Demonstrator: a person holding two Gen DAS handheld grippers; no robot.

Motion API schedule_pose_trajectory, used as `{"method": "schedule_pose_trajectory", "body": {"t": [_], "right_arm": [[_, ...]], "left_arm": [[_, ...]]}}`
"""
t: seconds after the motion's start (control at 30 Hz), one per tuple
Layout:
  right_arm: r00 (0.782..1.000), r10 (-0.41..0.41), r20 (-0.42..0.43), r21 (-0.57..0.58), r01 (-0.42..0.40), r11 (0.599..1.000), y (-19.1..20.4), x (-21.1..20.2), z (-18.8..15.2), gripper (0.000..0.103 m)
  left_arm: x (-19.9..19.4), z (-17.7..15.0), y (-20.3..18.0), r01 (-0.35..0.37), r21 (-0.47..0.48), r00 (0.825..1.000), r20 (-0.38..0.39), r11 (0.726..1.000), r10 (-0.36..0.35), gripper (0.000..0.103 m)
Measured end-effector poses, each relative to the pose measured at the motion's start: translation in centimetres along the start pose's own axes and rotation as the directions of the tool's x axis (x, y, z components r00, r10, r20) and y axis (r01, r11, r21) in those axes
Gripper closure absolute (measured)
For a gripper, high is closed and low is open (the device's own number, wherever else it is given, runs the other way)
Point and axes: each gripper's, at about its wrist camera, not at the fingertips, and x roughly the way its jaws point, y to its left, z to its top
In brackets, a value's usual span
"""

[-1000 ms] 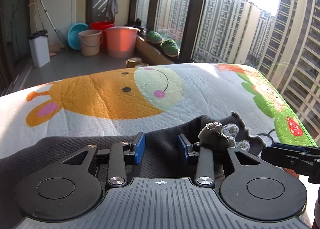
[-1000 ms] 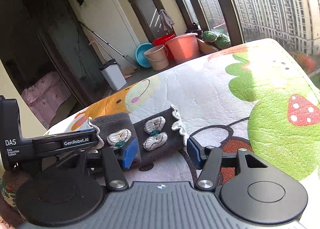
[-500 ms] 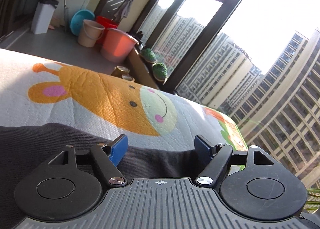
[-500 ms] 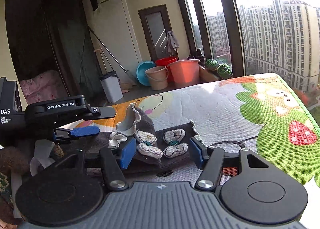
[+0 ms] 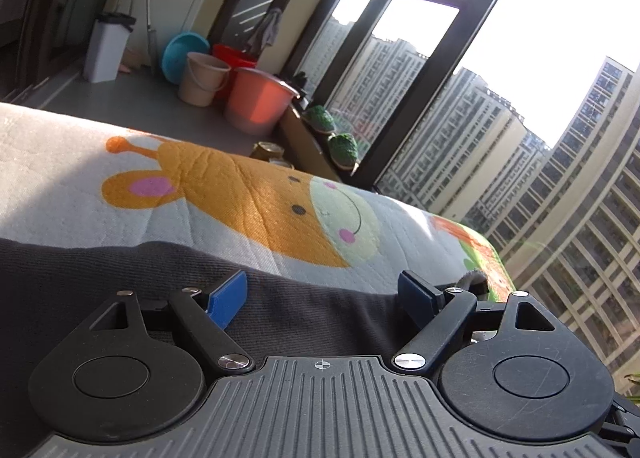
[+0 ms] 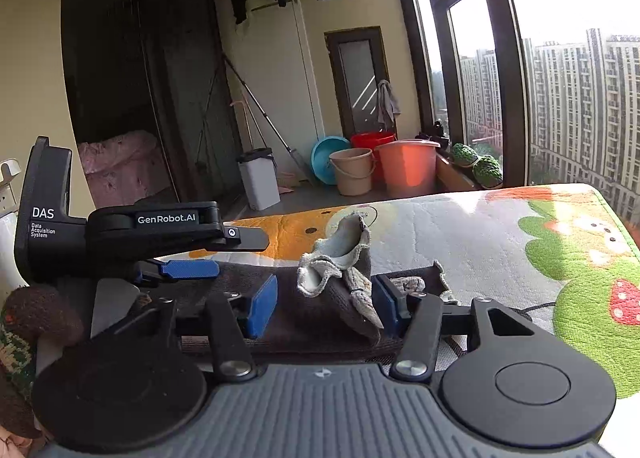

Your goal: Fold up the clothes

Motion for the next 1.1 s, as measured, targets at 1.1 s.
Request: {"method": "schedule_pose_trajectory", "body": {"t": [1.1], "right_arm": [[0.984, -0.177, -0.023, -0.132, 0.173, 0.976, 1.7, 5.9, 0.5, 0.080]], "left_arm": [[0.0, -1.5, -0.6, -0.006, 0.069, 1.000, -0.024, 0.998, 0.007, 0.005]]}}
